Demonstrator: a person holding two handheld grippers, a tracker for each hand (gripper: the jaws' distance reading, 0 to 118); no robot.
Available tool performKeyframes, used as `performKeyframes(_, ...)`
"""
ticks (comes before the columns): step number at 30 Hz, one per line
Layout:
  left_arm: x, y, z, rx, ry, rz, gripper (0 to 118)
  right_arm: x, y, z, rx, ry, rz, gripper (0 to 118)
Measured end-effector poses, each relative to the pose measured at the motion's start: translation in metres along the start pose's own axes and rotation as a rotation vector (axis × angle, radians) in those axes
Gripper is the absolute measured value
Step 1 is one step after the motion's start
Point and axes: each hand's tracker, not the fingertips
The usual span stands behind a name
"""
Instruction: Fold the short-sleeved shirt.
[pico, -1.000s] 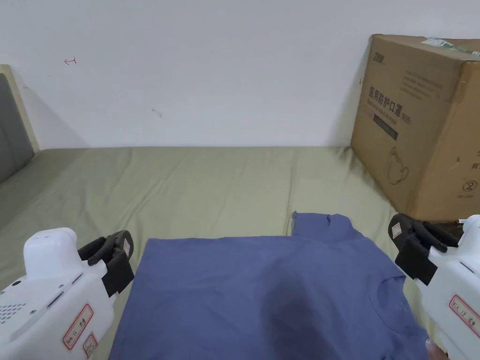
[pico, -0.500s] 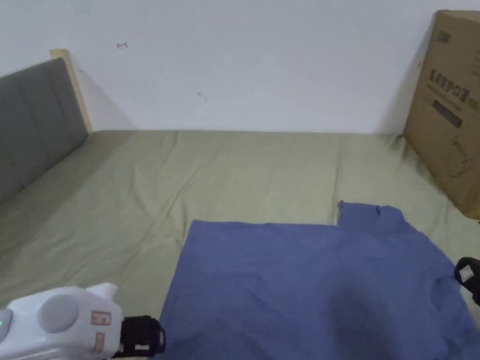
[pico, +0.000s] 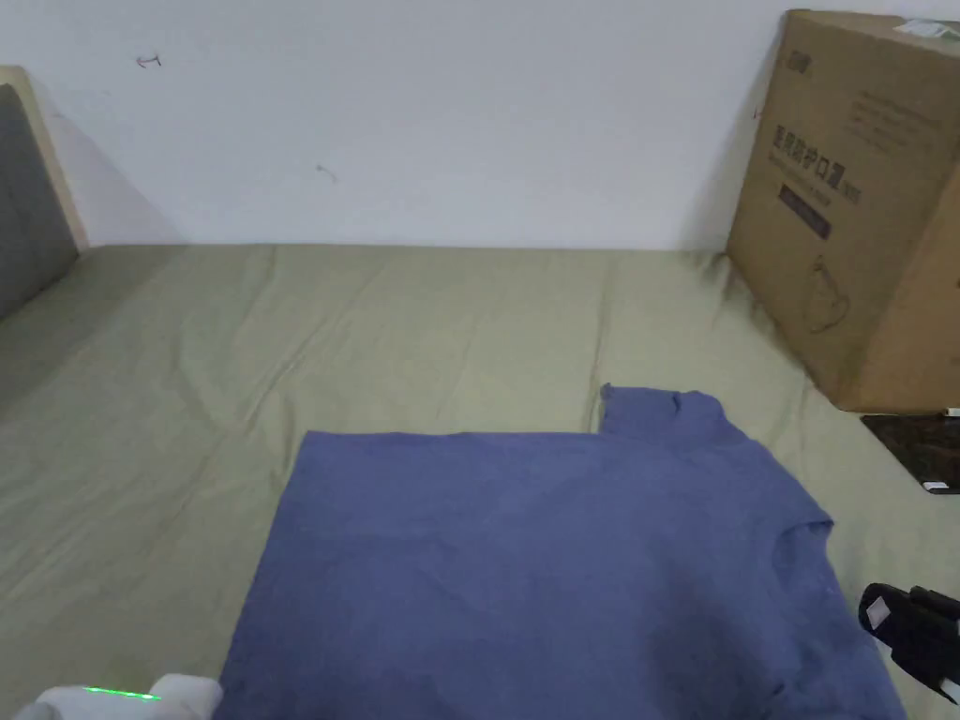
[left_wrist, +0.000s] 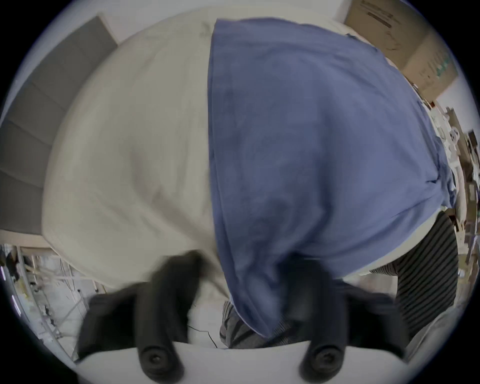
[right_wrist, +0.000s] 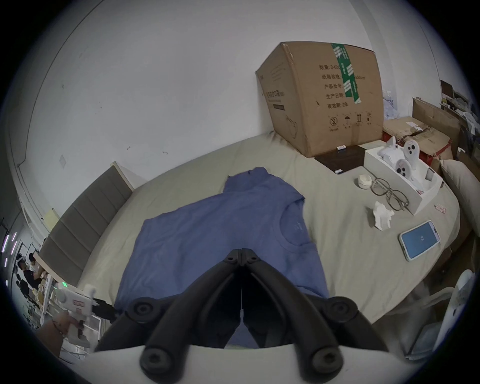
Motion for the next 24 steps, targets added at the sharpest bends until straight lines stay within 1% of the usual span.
performKeyframes(1,-0.002,0.001,0.008,0.020,-0.032,0.006,33,0.015,0.001,-0.005,-0.019,-0.006,-0.009,0)
performKeyframes(2,-0.006,0.004,0.015,0.032,-0.093,0.052,2,0.025,0.002,-0.007,-0.038,-0.009,-0.013,0)
performKeyframes(3,-0.013,0.007,0.026,0.075,-0.152,0.111,2,0.033,0.001,-0.010,-0.067,-0.013,-0.018,0)
performKeyframes(4,-0.005,0.006,0.049,0.126,-0.218,0.175,2,0.040,0.001,-0.013,-0.106,-0.021,-0.020,0)
performKeyframes(5,-0.007,0.008,0.064,0.185,-0.273,0.220,2,0.044,0.002,-0.017,-0.148,-0.037,-0.015,2)
performKeyframes(6,-0.007,0.010,0.081,0.260,-0.299,0.251,2,0.049,0.001,-0.024,-0.204,-0.059,0.002,21)
performKeyframes(7,-0.007,0.011,0.095,0.322,-0.316,0.273,2,0.056,-0.001,-0.033,-0.287,-0.083,0.023,57)
performKeyframes(8,-0.002,0.012,0.108,0.375,-0.328,0.280,2,0.062,-0.005,-0.045,-0.388,-0.123,0.036,105)
performKeyframes(9,0.001,0.015,0.117,0.403,-0.335,0.280,2,0.067,-0.014,-0.057,-0.496,-0.163,0.047,116)
performKeyframes(13,0.012,0.026,0.124,0.379,-0.297,0.259,2,0.088,-0.047,-0.092,-0.701,-0.227,0.110,116)
performKeyframes(14,0.015,0.026,0.122,0.361,-0.284,0.252,2,0.091,-0.054,-0.100,-0.749,-0.243,0.130,112)
performKeyframes(15,0.017,0.025,0.119,0.341,-0.274,0.246,2,0.093,-0.061,-0.104,-0.771,-0.243,0.138,102)
performKeyframes(16,0.017,0.026,0.115,0.326,-0.269,0.246,2,0.093,-0.065,-0.106,-0.800,-0.224,0.138,86)
performKeyframes(17,0.017,0.025,0.112,0.306,-0.264,0.254,2,0.089,-0.070,-0.104,-0.798,-0.201,0.133,82)
performKeyframes(18,0.016,0.024,0.108,0.290,-0.258,0.265,2,0.082,-0.067,-0.096,-0.743,-0.254,0.195,67)
performKeyframes(19,0.016,0.022,0.105,0.274,-0.256,0.274,2,0.077,-0.064,-0.091,-0.731,-0.226,0.202,44)
performKeyframes(20,0.013,0.021,0.101,0.258,-0.252,0.279,2,0.075,-0.061,-0.088,-0.733,-0.204,0.202,8)
performKeyframes(21,0.011,0.019,0.098,0.250,-0.248,0.284,2,0.071,-0.059,-0.082,-0.718,-0.202,0.216,6)
performKeyframes(22,0.008,0.016,0.095,0.237,-0.246,0.291,2,0.073,-0.057,-0.077,-0.698,-0.163,0.206,6)
performKeyframes(23,0.006,0.014,0.092,0.227,-0.245,0.299,2,0.074,-0.055,-0.073,-0.684,-0.122,0.177,6)
performKeyframes(24,0.002,0.011,0.089,0.218,-0.237,0.313,2,0.074,-0.055,-0.071,-0.689,-0.155,0.196,6)
